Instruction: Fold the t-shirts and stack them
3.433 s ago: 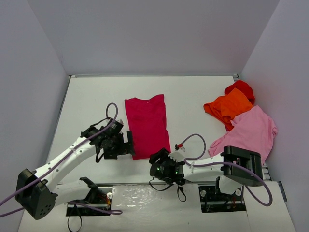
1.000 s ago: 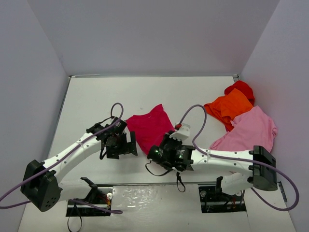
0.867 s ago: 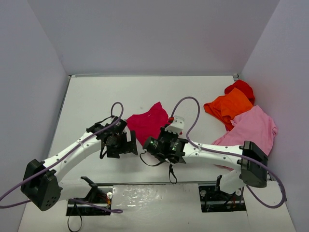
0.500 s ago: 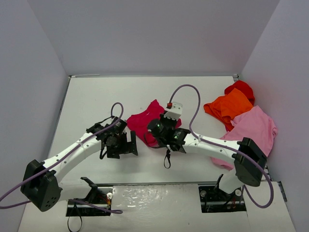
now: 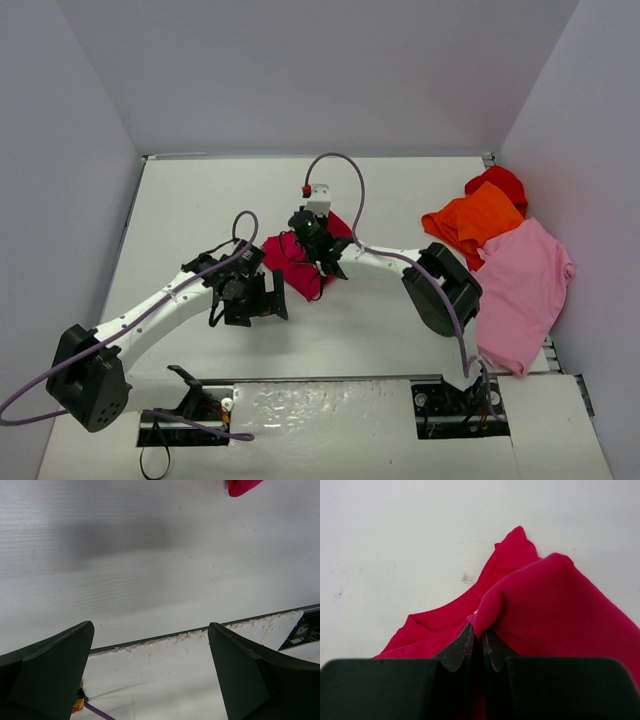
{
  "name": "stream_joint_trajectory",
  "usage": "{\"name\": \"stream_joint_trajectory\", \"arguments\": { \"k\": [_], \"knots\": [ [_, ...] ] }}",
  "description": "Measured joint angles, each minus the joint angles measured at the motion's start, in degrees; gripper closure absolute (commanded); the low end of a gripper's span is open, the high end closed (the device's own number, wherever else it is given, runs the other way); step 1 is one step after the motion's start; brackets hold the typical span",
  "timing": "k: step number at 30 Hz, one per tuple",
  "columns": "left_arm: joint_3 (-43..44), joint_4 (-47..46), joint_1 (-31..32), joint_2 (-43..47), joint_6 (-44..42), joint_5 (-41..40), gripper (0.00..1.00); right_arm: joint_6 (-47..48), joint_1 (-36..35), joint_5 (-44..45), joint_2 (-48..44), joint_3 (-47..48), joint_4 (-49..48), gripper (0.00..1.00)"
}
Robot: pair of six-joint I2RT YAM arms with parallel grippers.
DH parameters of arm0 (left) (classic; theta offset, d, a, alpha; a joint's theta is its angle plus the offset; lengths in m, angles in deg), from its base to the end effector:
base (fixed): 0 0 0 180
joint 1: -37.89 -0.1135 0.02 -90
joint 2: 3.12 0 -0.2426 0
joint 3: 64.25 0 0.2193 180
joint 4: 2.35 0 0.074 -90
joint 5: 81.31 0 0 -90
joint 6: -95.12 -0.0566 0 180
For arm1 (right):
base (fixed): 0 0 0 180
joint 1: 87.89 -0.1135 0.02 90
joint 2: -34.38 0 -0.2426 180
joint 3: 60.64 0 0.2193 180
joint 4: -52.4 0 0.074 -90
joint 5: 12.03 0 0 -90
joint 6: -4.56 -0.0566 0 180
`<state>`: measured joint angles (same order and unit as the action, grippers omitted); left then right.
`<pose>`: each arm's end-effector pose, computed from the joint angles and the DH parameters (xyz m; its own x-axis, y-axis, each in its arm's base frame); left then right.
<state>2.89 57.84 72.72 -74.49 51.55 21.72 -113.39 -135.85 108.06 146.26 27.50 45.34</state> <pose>0.1708 -0.1344 0.2107 -0.9714 -0.1841 -0.1503 -0.0978 0.8861 -0.4530 0.3083 0.2996 0.2150 -0.3202 0.2504 -0.9136 -0.1935 0.9268 0.3219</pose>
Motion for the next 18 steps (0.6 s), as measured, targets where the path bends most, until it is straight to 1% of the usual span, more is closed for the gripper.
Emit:
{"name": "stream_joint_trajectory", "arguments": {
  "k": [4, 7, 9, 11, 12, 13, 14, 16, 18],
  "knots": [
    [0.00, -0.29, 0.00, -0.05, 0.00, 0.24, 0.03, 1.71, 0.63, -4.51, 5.14, 4.14, -2.65, 0.93],
    [-0.29, -1.01, 0.00, -0.05, 0.00, 0.46, 0.03, 2.53, 0.75, -6.20, 7.63, 6.42, -3.48, 0.93],
    [-0.55, -1.36, 0.00, -0.15, 0.00, 0.66, 0.03, 2.78, 1.06, -7.10, 9.25, 8.06, -4.15, 0.89],
    [-1.09, -2.26, -0.02, -0.26, 0.02, 1.05, 0.03, 2.99, 1.24, -7.98, 10.56, 9.14, -5.37, 0.71],
    [-1.56, -2.78, -0.02, -0.34, 0.03, 1.27, 0.03, 3.09, 1.37, -8.65, 11.14, 9.41, -6.29, 0.58],
    [-2.02, -3.16, -0.02, -0.53, 0.04, 1.52, 0.03, 3.26, 1.51, -9.28, 11.55, 9.49, -7.14, 0.42],
    [-2.44, -3.46, -0.02, -0.76, 0.04, 1.75, 0.03, 3.50, 1.64, -9.77, 11.86, 9.53, -7.79, 0.29],
    [-3.31, -4.38, -0.02, -1.34, 0.11, 2.27, 0.03, 3.97, 1.87, -10.78, 12.43, 9.57, -9.70, 0.17],
    [-3.98, -5.23, -0.01, -2.09, 0.19, 2.75, 0.03, 4.15, 2.14, -11.66, 12.70, 9.58, -11.40, 0.09]
  ]
}}
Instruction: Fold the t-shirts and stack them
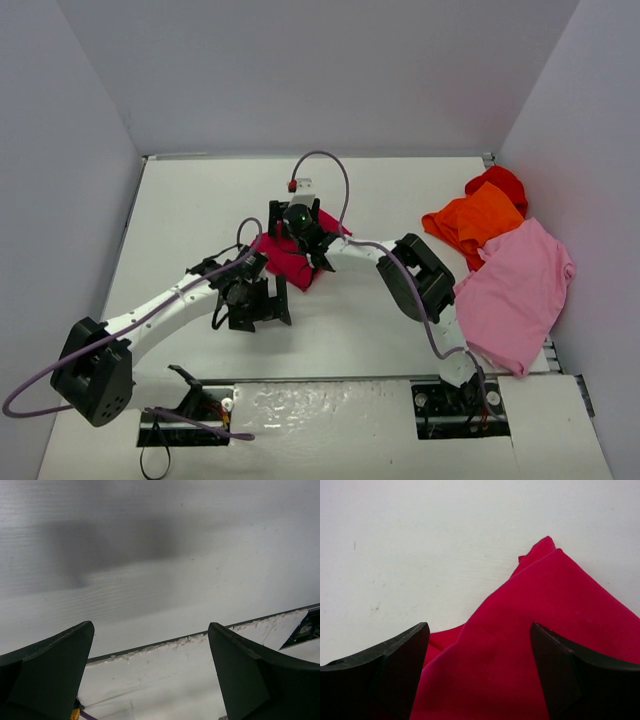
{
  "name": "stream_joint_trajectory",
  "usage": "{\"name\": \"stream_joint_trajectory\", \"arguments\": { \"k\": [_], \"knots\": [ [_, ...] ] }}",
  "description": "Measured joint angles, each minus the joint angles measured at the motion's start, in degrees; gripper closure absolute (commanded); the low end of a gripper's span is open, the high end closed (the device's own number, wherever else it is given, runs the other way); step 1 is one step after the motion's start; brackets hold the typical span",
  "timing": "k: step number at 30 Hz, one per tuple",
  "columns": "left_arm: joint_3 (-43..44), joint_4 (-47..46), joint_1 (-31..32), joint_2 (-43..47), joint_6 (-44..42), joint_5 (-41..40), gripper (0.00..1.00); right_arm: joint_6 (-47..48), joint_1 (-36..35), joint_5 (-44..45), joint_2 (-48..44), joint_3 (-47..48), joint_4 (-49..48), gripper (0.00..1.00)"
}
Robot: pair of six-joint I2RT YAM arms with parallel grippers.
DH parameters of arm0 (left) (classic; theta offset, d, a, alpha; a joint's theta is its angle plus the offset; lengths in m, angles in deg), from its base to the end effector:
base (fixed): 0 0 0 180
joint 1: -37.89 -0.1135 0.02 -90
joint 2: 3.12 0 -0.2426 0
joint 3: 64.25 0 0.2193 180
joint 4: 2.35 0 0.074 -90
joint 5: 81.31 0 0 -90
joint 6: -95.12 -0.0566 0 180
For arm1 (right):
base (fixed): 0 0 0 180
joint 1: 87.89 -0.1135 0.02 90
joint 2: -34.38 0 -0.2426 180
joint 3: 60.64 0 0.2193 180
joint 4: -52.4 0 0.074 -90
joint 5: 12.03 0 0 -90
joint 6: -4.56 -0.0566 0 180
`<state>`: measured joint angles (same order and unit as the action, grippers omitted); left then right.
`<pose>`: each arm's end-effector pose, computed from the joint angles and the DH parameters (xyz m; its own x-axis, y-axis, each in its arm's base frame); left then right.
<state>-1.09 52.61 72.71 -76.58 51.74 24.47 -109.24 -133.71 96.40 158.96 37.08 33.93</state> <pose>0.1722 -0.1385 0.1902 -0.9794 -0.1708 -0.1079 -0.1003 0.8749 -0.4738 0.3471 0.3315 0.1955 -0.2796 0.2616 -0.9238 -0.3820 0.8524 0.3570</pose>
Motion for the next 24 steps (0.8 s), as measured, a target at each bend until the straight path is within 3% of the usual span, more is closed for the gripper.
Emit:
{"name": "stream_joint_trajectory", "arguments": {
  "k": [6, 15, 19, 21, 24],
  "knots": [
    [-0.35, -1.44, -0.01, -1.28, 0.03, 0.95, 0.03, 0.05, 0.78, -0.24, -0.80, -3.15, -6.78, 0.10],
    [-0.17, -1.01, -0.53, -0.63, -0.89, -0.34, 0.03, -0.43, 4.86, 2.73, -11.52, -15.65, -4.84, 0.17],
    [2.63, 2.15, -1.83, 4.36, -1.34, -2.88, 0.03, -1.19, 7.33, 1.83, -13.99, -18.25, -5.44, 0.22],
    [6.46, 3.00, -2.63, 8.00, -1.51, -4.24, 0.03, -1.53, 7.93, 1.09, -14.01, -19.00, -5.72, 0.30],
    [12.75, 3.45, -3.65, 12.40, -1.66, -6.13, 0.03, -2.08, 7.81, -1.20, -13.86, -19.19, -5.77, 0.67]
  ]
}}
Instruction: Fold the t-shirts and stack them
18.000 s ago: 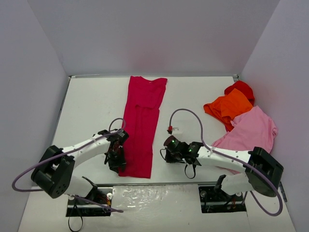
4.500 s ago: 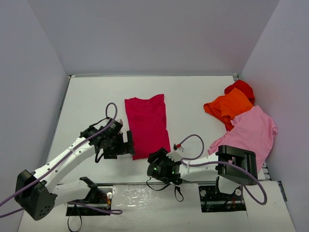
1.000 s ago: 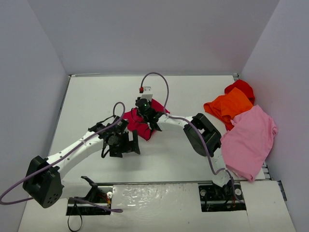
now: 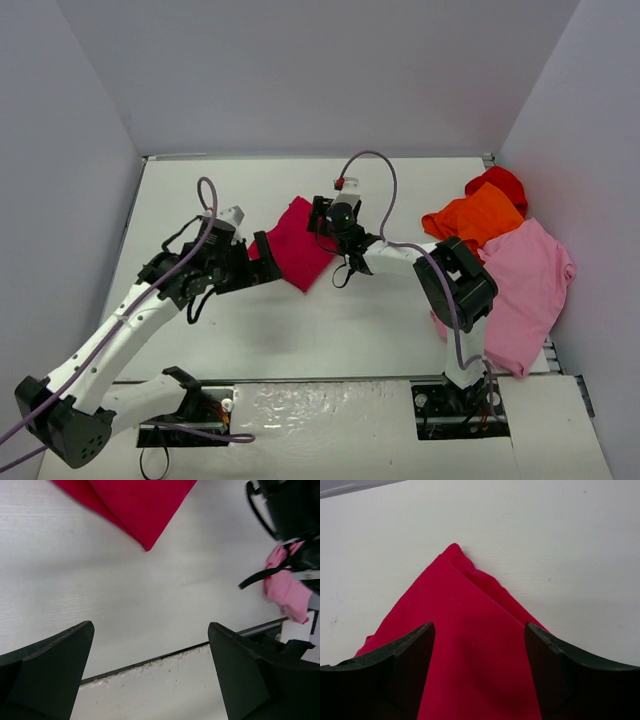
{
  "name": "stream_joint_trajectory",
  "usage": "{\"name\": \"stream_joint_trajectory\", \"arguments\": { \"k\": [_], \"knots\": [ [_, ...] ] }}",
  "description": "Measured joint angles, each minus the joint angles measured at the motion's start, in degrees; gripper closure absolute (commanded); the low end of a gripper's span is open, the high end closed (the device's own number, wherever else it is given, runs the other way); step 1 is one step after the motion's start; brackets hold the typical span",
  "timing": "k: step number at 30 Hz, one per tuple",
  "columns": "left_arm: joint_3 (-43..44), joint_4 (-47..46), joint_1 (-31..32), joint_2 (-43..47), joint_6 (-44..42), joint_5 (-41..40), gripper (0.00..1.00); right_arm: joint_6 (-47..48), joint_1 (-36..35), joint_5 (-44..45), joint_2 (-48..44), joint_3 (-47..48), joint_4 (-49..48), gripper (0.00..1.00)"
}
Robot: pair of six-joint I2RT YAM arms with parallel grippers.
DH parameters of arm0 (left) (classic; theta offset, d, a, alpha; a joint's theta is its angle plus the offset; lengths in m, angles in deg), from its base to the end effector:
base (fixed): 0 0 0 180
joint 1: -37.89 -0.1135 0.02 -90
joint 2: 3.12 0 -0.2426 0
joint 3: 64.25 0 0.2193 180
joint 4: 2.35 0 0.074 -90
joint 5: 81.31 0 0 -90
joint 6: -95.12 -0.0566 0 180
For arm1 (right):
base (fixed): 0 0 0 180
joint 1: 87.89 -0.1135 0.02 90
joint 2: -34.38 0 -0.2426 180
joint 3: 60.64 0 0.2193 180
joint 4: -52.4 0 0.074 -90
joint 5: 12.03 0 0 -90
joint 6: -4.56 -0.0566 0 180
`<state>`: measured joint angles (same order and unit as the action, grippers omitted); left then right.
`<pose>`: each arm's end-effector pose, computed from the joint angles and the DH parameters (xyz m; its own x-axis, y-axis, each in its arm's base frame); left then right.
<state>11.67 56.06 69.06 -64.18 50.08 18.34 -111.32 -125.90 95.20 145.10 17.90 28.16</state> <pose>0.1736 -0.1161 0.2926 -0.8512 -0.2993 -0.4312 0.0181 0.8044 -0.5939 0.3399 0.2444 0.2059 -0.2538 0.3308 -0.9089 -0.2737 0.8767 0.3955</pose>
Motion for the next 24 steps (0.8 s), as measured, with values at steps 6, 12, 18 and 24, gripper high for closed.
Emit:
{"name": "stream_joint_trajectory", "arguments": {
  "k": [6, 12, 18, 24],
  "knots": [
    [3.49, 2.46, -0.81, 3.15, -0.04, -2.75, 0.04, -0.69, -0.67, -4.39, 1.52, 2.55, -0.41, 0.99],
    [0.19, 5.23, -1.73, 3.21, 0.24, -3.57, 0.04, -0.72, -0.78, -7.36, 2.62, 5.53, 0.08, 0.99],
    [0.06, 5.91, -2.99, 3.21, 0.22, -3.71, 0.03, -2.41, -1.21, -11.02, 6.30, 6.14, 0.02, 1.00],
    [0.06, 5.98, -3.74, 2.19, 0.07, -3.70, 0.03, -4.86, -3.62, -14.09, 10.40, 5.56, -0.05, 1.00]
  ]
}}
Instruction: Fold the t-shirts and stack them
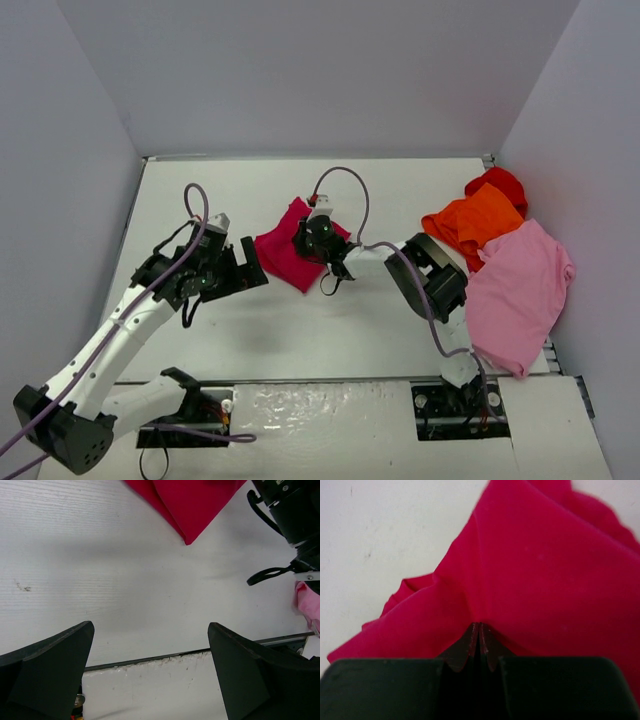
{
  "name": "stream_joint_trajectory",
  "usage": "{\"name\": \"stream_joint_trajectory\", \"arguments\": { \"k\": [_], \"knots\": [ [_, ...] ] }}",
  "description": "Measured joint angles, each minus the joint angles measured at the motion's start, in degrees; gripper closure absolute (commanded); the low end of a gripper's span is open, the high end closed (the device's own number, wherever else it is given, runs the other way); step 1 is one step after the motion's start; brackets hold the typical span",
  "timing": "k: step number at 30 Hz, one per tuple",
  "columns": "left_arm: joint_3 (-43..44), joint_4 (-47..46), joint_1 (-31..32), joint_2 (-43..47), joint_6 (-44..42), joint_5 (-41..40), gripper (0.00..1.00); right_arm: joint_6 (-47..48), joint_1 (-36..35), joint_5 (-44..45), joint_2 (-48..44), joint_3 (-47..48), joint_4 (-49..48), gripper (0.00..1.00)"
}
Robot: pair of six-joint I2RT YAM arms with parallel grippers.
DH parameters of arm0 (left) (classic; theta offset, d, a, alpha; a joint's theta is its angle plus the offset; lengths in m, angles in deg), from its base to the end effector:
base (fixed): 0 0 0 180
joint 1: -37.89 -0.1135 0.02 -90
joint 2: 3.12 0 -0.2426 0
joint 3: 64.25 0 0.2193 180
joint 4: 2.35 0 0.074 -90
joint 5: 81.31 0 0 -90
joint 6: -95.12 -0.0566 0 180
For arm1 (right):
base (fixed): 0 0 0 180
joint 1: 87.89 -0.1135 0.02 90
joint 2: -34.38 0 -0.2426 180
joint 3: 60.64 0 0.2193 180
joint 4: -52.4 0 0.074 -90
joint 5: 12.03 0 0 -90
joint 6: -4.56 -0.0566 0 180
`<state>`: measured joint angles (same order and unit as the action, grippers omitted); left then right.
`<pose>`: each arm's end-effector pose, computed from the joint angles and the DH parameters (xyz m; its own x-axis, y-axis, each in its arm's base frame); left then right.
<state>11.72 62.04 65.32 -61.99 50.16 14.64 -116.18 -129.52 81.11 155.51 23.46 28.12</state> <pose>0.1682 -0.0939 0.2899 -0.8292 -0.3626 -0.4254 -0.0936 0.8404 -0.5338 0.3368 0.2952 0.1603 -0.4604 0.2736 -0.8445 -0.4515 0.7469 0.4881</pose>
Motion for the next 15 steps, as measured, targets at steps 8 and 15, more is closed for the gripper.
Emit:
{"name": "stream_joint_trajectory", "arguments": {
  "k": [8, 15],
  "knots": [
    [0.00, -0.05, -0.87, -1.18, -0.36, 0.28, 0.03, -3.25, -1.83, -2.81, -0.53, -7.91, -7.77, 1.00],
    [-0.75, -0.83, -1.84, -0.98, -1.01, 1.35, 0.03, -5.52, -2.24, -2.14, -13.04, -24.63, -8.63, 1.00]
  ]
}}
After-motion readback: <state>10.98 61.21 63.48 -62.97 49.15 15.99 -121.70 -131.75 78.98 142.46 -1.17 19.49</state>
